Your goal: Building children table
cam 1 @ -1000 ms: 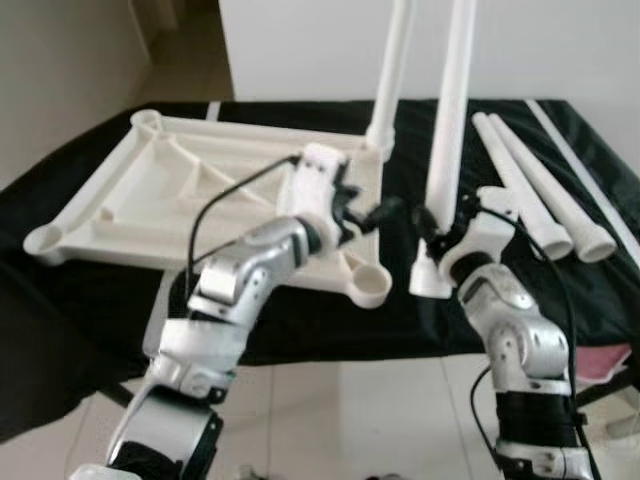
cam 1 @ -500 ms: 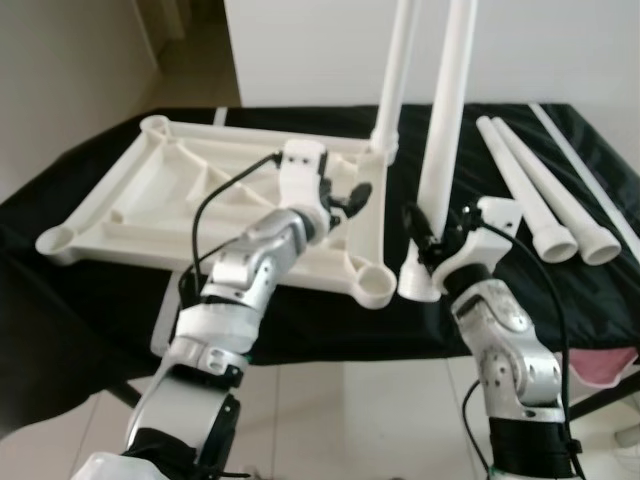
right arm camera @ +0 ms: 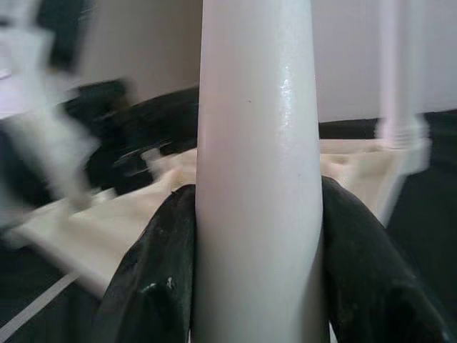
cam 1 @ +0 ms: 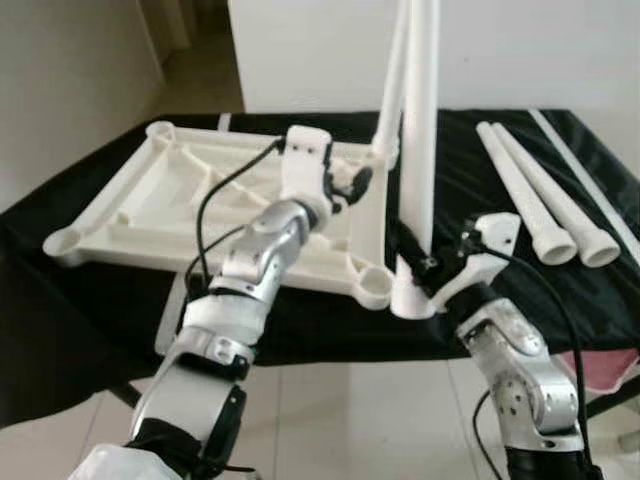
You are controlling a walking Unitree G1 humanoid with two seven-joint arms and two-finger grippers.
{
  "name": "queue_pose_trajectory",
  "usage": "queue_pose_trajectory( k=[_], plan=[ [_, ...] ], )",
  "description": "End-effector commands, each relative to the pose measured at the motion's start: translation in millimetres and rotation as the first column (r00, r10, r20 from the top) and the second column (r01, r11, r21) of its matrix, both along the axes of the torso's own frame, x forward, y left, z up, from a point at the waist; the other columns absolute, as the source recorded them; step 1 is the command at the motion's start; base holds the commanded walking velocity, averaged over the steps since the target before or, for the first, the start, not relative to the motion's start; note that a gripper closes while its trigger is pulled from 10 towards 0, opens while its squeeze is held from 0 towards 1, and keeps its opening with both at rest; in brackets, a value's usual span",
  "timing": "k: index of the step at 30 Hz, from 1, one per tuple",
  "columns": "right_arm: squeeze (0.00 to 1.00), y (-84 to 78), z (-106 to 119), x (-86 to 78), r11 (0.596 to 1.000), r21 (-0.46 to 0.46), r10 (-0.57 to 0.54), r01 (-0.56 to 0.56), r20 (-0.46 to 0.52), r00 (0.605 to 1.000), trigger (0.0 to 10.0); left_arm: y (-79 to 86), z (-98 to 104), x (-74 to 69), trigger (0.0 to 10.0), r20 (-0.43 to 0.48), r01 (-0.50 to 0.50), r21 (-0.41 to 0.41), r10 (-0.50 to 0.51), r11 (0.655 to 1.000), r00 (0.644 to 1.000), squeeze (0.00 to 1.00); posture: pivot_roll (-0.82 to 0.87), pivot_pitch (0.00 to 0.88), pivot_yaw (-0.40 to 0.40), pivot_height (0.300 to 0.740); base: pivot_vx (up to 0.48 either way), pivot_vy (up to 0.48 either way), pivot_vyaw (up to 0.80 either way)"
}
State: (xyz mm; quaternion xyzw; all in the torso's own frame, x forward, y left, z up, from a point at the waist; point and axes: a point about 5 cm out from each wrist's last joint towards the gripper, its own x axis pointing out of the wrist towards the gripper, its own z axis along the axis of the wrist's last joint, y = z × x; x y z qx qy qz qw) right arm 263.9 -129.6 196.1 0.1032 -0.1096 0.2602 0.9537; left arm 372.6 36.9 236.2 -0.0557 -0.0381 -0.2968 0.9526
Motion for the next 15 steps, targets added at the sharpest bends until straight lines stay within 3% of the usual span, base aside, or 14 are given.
queue_pose_trajectory(
  k=[1,5,10,15],
  plan=[
    [0.0,7.1,2,-3.9,0.998,0.005,0.065,-0.065,0.017,0.998,10.0,-12.0,3,-6.9,10.0,0.007,0.204,-0.001,-0.204,0.979,0.979,0.0,-0.11,0.0,0.014,0.74,0.0,0.0,0.0],
    [0.0,10.6,-1,-5.2,0.995,0.001,0.096,-0.096,0.009,0.995,10.0,-20.7,7,-11.0,10.0,0.009,0.257,0.013,-0.258,0.966,0.966,0.0,-0.09,0.0,0.006,0.74,0.0,0.0,0.0],
    [0.0,17.9,-7,-2.8,0.992,0.009,0.125,-0.124,-0.008,0.992,10.0,-44.0,23,-40.9,10.0,0.027,0.492,-0.07,-0.492,0.868,0.87,0.0,-0.06,0.0,-0.003,0.74,0.0,0.0,0.0],
    [0.0,19.9,-6,2.5,0.99,0.019,0.141,-0.141,-0.006,0.99,10.0,-52.0,32,-53.3,10.0,0.056,0.564,-0.068,-0.562,0.823,0.825,0.0,-0.04,0.0,-0.012,0.74,0.0,0.0,0.0]
  ],
)
